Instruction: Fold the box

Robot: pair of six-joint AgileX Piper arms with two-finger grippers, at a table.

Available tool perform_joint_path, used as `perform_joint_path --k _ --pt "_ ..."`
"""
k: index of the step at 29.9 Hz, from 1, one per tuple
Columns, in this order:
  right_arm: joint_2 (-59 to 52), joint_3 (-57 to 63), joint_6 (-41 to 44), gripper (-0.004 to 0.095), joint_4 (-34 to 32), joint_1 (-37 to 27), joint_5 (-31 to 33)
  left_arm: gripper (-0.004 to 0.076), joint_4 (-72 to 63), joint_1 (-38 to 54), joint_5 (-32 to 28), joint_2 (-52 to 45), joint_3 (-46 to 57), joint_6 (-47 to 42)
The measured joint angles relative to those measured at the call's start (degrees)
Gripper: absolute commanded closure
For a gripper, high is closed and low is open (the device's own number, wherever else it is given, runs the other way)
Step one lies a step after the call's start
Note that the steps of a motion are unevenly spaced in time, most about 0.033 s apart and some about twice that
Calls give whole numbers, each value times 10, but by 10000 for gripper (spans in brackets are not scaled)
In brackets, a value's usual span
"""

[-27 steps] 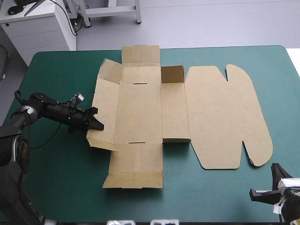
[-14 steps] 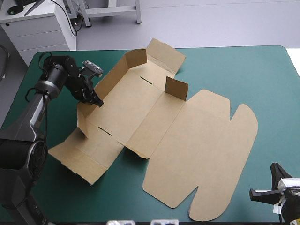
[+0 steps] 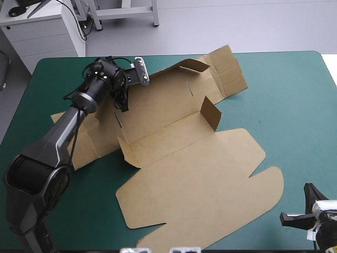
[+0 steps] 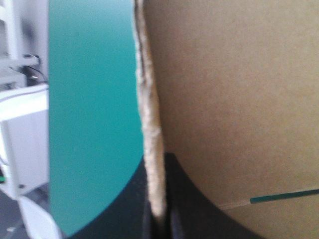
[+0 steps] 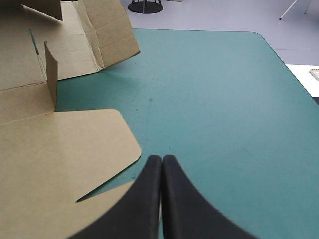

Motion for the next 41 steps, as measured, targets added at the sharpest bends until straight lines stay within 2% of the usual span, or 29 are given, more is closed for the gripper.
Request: perform_joint_path --k 4,8,18,30,35,41 --pt "0 0 0 927 1 0 1 731 100 -49 -51 12 0 1" --pt "0 0 -1 927 1 0 1 731 167 -96 -74 15 2 -11" --pt "0 0 -2 927 1 0 1 731 325 -200 -77 4 75 -112" --pt "0 0 -2 927 1 0 1 731 626 -272 -140 -123 339 -392" --pt "0 0 -2 927 3 0 2 731 711 -273 -169 -178 441 -421" --pt "0 0 -2 927 3 0 2 731 784 -272 -182 -205 491 -472"
